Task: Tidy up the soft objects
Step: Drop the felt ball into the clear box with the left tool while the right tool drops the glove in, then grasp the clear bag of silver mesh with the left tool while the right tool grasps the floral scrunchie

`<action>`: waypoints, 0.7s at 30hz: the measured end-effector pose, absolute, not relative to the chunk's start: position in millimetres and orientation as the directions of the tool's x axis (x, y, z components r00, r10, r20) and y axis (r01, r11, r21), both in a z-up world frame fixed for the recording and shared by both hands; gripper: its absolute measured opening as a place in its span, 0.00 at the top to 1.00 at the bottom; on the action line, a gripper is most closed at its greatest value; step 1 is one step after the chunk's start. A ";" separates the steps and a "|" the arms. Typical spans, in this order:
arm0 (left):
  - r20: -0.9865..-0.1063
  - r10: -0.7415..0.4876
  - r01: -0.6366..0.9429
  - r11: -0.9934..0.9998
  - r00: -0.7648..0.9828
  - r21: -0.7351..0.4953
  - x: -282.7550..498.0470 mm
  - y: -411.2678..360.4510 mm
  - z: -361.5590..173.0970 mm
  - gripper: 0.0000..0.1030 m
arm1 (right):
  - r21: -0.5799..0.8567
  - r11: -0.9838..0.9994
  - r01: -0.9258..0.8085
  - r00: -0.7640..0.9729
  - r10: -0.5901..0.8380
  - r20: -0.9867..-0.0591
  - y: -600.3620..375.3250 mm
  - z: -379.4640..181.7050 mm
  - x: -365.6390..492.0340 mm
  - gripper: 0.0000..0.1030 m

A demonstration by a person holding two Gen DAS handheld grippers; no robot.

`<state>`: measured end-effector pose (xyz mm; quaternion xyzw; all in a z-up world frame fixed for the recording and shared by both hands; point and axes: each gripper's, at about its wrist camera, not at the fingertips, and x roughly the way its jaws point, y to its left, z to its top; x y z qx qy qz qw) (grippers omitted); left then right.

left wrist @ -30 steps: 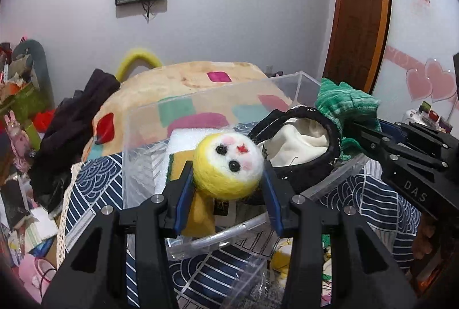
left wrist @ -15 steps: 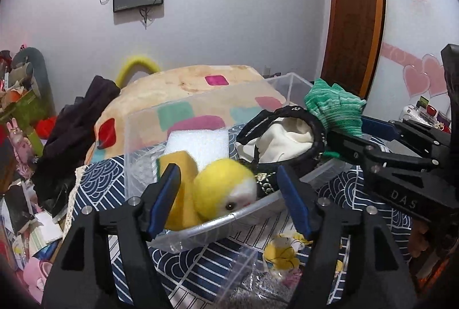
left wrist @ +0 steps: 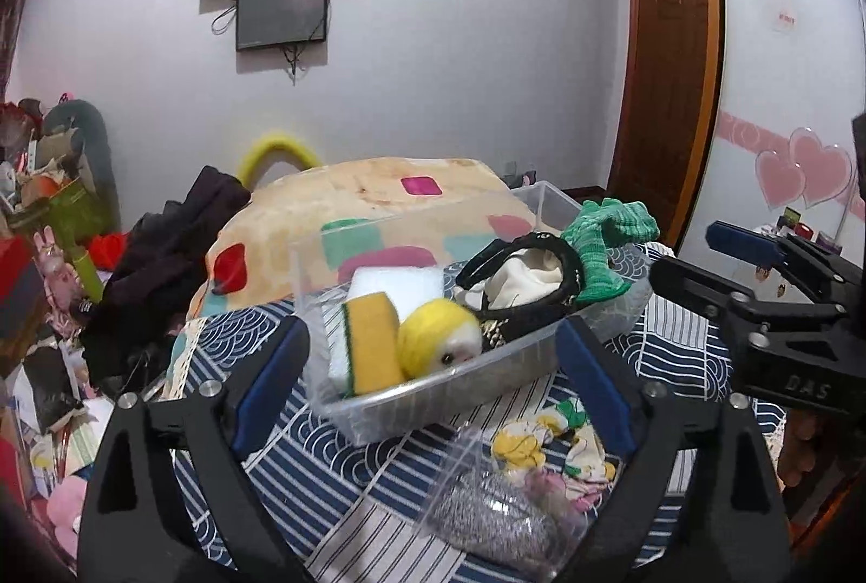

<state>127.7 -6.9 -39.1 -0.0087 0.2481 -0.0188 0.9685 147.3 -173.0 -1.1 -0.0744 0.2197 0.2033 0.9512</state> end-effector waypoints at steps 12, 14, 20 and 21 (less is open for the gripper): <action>-0.611 -0.039 -0.010 0.997 0.790 -0.076 111.3 9.1 -87.8 0.07 | -0.017 0.892 -0.451 0.738 0.363 -0.568 -163.1 -48.0 143.1 0.22; -0.646 -0.055 -0.008 0.996 0.761 -0.094 114.1 7.7 -100.7 0.07 | -0.001 0.893 -0.451 0.714 0.360 -0.601 -163.7 -59.2 146.9 0.22; -0.715 -0.132 0.030 0.988 0.687 -0.153 127.7 -1.2 -132.3 0.07 | 0.019 0.893 -0.449 0.677 0.354 -0.645 -164.2 -78.0 144.6 0.22; -0.717 -0.141 0.034 0.986 0.683 -0.162 127.7 -1.5 -135.1 0.07 | 0.025 0.893 -0.449 0.672 0.356 -0.649 -164.1 -78.9 145.2 0.22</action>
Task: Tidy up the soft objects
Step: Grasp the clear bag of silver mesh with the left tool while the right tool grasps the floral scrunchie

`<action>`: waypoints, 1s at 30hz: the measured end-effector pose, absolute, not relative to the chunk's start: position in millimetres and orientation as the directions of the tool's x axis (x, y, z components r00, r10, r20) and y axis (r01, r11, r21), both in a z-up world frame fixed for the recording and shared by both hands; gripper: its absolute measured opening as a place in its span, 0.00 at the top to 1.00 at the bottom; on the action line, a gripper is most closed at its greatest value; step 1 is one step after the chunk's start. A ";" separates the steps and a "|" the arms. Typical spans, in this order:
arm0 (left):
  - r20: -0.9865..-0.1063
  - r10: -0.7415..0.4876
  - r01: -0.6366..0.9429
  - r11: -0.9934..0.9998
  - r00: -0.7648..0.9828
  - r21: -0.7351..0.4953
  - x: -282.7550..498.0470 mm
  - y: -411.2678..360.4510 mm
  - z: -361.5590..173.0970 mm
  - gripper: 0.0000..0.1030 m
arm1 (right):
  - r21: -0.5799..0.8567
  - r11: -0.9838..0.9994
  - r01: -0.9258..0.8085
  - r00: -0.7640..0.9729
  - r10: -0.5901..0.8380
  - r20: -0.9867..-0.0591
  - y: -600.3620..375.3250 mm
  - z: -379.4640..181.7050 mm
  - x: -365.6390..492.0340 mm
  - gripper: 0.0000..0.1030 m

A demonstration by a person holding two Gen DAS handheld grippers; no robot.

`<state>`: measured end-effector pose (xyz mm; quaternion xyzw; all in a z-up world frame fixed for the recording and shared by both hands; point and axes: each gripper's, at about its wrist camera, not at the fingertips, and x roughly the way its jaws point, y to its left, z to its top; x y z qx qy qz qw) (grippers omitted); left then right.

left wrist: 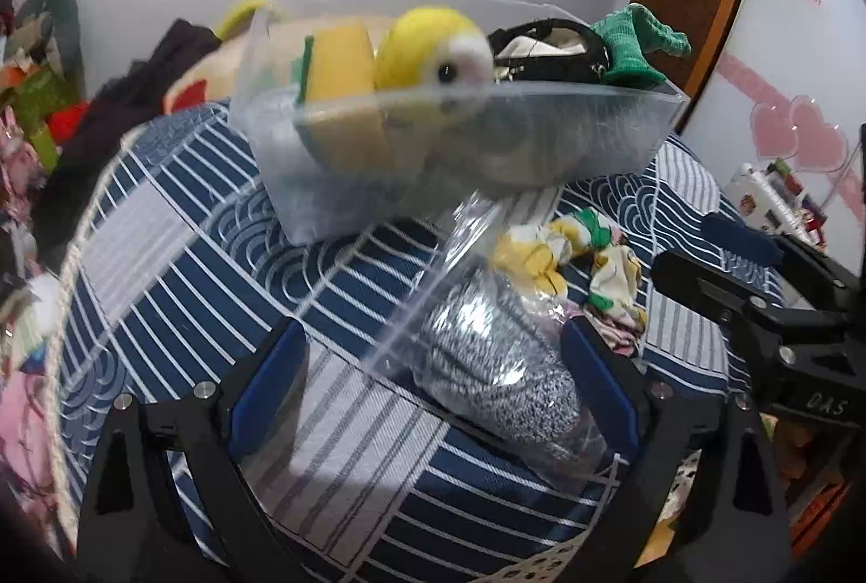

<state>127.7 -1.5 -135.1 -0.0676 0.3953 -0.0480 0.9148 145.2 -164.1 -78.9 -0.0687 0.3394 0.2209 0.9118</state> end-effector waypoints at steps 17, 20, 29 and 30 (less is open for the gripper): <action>-0.674 -0.232 0.064 0.962 0.702 -0.264 102.6 17.8 -132.2 0.69 | 0.024 0.828 -0.560 0.586 0.416 -0.696 -131.1 -100.3 135.4 0.70; -0.664 -0.195 0.040 0.969 0.721 -0.242 98.5 23.6 -126.2 0.72 | 0.003 0.826 -0.564 0.599 0.411 -0.687 -130.4 -96.5 132.3 0.88; -0.610 -0.167 0.044 0.976 0.775 -0.211 84.5 28.3 -103.4 0.75 | 0.020 0.845 -0.535 0.668 0.437 -0.602 -151.5 -67.7 123.4 0.90; -0.605 -0.164 0.044 0.977 0.779 -0.208 83.7 27.7 -101.5 0.75 | 0.020 0.847 -0.532 0.676 0.439 -0.592 -152.8 -64.4 122.3 0.90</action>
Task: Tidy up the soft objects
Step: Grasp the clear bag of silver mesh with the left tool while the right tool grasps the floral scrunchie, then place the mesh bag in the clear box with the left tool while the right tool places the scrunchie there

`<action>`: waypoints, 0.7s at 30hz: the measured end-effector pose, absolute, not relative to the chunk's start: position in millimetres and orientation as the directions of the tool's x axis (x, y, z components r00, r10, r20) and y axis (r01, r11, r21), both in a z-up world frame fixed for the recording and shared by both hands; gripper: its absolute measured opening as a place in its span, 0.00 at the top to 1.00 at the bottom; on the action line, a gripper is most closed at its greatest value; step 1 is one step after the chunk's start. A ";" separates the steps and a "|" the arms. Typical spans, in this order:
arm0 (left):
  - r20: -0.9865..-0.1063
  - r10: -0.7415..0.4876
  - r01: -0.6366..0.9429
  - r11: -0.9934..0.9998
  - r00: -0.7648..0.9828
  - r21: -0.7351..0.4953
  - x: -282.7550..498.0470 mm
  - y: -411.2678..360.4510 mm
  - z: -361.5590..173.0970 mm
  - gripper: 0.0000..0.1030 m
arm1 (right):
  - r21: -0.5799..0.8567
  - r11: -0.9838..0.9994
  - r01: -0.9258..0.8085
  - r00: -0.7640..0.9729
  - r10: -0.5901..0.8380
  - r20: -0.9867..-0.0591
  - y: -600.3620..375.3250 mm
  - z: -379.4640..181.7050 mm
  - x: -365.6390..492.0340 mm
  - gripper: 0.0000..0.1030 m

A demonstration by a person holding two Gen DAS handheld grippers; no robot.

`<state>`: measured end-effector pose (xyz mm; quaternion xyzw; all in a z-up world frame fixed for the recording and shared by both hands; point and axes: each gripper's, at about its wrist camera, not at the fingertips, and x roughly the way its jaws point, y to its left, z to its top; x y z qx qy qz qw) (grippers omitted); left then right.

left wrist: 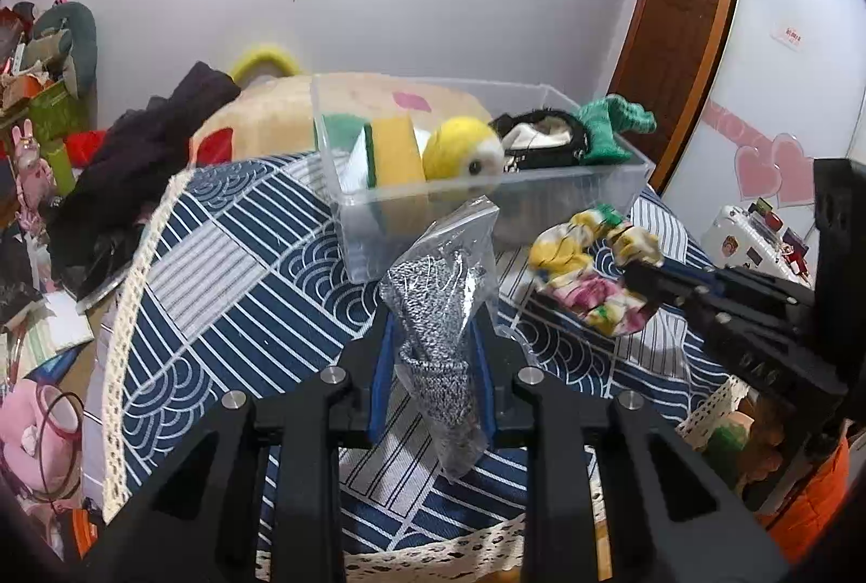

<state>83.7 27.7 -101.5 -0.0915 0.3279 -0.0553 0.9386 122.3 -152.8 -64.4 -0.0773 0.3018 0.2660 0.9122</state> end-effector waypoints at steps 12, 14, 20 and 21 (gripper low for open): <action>-0.518 -0.116 0.030 0.985 0.848 -0.171 77.2 36.1 -62.0 0.75 | 0.014 0.864 -0.503 0.759 0.450 -0.470 -154.9 -23.9 121.8 0.90; -0.500 -0.106 0.025 0.986 0.859 -0.166 81.2 39.1 -54.6 0.75 | 0.005 0.865 -0.503 0.770 0.450 -0.452 -152.3 -17.1 123.8 0.90; -0.464 -0.091 0.019 0.987 0.881 -0.157 102.5 47.1 -35.3 0.75 | -0.027 0.864 -0.502 0.794 0.449 -0.409 -138.2 0.4 135.2 0.90; -0.464 -0.093 0.021 0.987 0.881 -0.159 108.4 48.5 -34.0 0.75 | -0.033 0.864 -0.502 0.797 0.448 -0.404 -135.2 2.0 137.4 0.90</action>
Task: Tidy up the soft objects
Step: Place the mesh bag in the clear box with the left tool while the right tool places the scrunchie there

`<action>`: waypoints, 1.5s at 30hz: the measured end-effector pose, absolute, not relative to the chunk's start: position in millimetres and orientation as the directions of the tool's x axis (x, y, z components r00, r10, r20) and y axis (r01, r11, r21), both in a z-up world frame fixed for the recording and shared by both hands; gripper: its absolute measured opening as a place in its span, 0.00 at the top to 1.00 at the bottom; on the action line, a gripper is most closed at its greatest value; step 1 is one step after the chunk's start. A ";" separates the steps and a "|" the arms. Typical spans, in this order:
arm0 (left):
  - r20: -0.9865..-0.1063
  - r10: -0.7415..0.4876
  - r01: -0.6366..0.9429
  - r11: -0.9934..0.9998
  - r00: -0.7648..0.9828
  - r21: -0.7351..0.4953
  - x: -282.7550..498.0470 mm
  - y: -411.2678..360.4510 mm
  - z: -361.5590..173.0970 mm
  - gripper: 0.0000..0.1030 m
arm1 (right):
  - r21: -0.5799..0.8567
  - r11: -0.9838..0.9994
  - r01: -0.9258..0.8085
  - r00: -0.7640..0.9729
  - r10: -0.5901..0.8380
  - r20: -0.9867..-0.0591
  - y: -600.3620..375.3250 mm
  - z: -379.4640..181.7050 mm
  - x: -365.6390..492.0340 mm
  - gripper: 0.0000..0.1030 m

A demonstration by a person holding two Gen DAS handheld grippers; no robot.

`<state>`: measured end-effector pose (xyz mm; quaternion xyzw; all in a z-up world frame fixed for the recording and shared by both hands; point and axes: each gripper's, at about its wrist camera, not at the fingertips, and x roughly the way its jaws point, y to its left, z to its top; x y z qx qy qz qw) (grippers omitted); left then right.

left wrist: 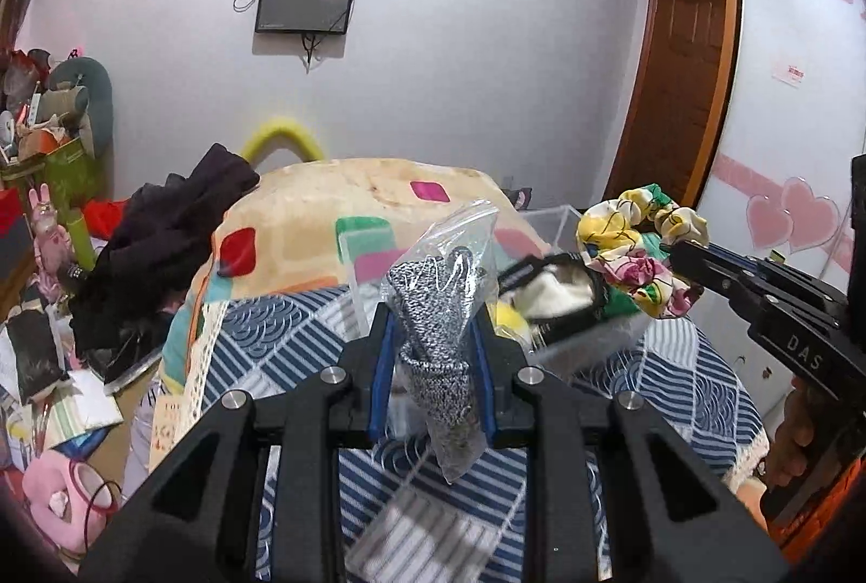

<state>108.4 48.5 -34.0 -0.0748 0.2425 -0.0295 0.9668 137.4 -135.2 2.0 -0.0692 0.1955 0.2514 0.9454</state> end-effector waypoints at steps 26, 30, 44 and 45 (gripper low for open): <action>-0.553 -0.051 -0.002 0.995 0.832 -0.095 220.8 43.1 -51.2 0.65 | -0.089 0.861 -0.500 0.746 0.376 -0.550 -80.2 -44.1 202.1 0.89; -0.567 -0.055 -0.004 0.995 0.822 -0.103 225.0 44.4 -55.1 0.54 | -0.102 0.858 -0.503 0.731 0.359 -0.580 -80.3 -50.2 203.4 0.86; -0.504 -0.064 0.003 0.993 0.861 -0.120 188.9 41.8 -29.1 0.38 | -0.095 0.858 -0.505 0.771 0.399 -0.496 -101.4 -8.9 176.4 0.75; -0.494 -0.067 0.007 0.992 0.867 -0.122 183.7 41.4 -25.5 0.37 | -0.096 0.859 -0.503 0.777 0.401 -0.485 -103.4 -5.4 172.3 0.75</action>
